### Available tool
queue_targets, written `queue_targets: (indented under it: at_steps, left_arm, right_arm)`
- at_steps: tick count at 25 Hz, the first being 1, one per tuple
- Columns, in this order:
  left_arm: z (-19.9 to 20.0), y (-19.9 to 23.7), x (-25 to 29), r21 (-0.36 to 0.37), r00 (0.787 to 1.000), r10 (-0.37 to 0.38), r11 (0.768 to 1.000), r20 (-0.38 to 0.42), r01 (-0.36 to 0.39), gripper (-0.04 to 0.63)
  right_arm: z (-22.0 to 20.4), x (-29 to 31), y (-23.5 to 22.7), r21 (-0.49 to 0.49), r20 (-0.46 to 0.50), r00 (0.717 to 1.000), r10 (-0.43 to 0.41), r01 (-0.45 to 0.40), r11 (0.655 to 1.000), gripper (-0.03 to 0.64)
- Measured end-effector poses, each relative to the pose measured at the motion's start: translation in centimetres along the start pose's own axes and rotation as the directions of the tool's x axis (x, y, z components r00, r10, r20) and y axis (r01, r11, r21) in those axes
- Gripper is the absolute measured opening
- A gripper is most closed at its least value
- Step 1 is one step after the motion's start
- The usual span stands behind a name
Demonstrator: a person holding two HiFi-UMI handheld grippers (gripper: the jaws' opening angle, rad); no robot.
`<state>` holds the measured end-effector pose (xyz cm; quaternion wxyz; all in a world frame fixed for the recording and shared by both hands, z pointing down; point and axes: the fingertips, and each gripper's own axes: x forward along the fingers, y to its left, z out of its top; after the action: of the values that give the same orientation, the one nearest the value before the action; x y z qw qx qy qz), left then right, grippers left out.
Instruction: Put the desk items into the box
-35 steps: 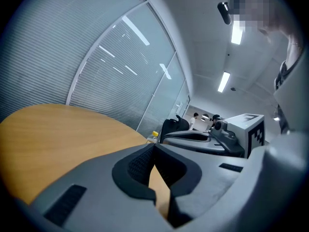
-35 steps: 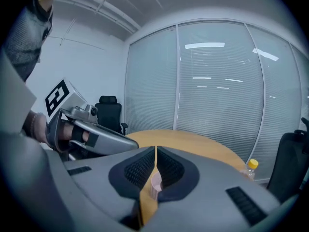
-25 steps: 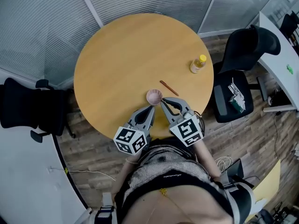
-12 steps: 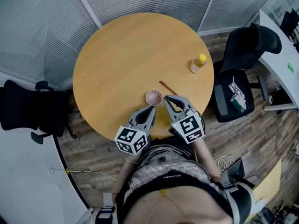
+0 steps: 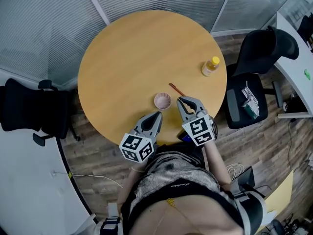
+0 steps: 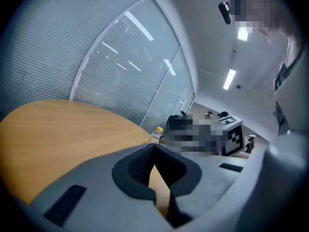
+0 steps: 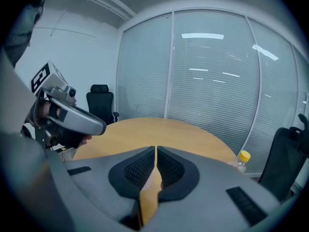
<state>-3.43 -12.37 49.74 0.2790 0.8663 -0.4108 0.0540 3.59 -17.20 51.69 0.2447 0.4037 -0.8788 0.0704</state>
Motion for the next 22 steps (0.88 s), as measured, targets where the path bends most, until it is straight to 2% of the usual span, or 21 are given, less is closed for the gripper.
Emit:
queue_targets:
  at_steps: [6, 22]
  left_arm:
    - [-0.1, -0.2, 0.3, 0.004, 1.0, -0.017, 1.0, -0.012, 0.017, 0.018]
    - [-0.6, 0.2, 0.5, 0.001, 0.999, -0.013, 1.0, -0.031, 0.013, 0.018]
  right_arm:
    - [-1.6, 0.6, -0.9, 0.044, -0.026, 1.0, -0.013, 0.014, 0.999, 0.028]
    - [-6.5, 3.2, -3.1, 0.011, -0.164, 0.986, -0.032, 0.034, 0.999, 0.028]
